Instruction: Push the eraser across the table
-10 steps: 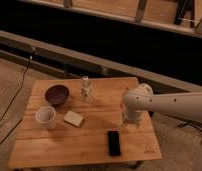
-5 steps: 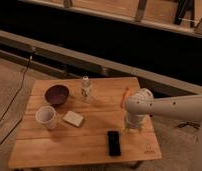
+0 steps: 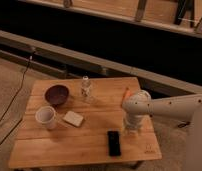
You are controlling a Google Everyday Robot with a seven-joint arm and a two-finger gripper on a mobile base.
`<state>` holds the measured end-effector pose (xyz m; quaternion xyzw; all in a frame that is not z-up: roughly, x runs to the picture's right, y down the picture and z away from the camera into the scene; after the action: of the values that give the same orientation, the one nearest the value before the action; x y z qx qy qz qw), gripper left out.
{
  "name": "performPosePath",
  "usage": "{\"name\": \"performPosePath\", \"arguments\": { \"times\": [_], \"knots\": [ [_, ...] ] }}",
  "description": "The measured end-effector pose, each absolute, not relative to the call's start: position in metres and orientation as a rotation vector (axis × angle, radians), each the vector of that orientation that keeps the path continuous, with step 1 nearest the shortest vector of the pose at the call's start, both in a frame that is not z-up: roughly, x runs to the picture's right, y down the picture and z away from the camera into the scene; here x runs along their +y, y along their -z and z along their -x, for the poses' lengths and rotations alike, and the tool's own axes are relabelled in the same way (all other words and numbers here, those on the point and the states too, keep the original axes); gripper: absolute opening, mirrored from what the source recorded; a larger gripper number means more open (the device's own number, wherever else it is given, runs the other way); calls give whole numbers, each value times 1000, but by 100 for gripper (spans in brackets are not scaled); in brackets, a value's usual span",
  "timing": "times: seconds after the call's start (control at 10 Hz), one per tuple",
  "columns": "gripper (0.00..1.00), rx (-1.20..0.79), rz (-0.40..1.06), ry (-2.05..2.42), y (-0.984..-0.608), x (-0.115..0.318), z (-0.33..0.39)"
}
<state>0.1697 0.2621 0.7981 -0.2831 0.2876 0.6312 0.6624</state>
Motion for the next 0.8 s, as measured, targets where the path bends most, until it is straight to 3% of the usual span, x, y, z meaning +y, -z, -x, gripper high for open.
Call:
{"name": "performPosePath", "arguments": {
  "times": [0.8],
  "knots": [
    [65,610,700,-1361,-808,260,-125]
  ]
}}
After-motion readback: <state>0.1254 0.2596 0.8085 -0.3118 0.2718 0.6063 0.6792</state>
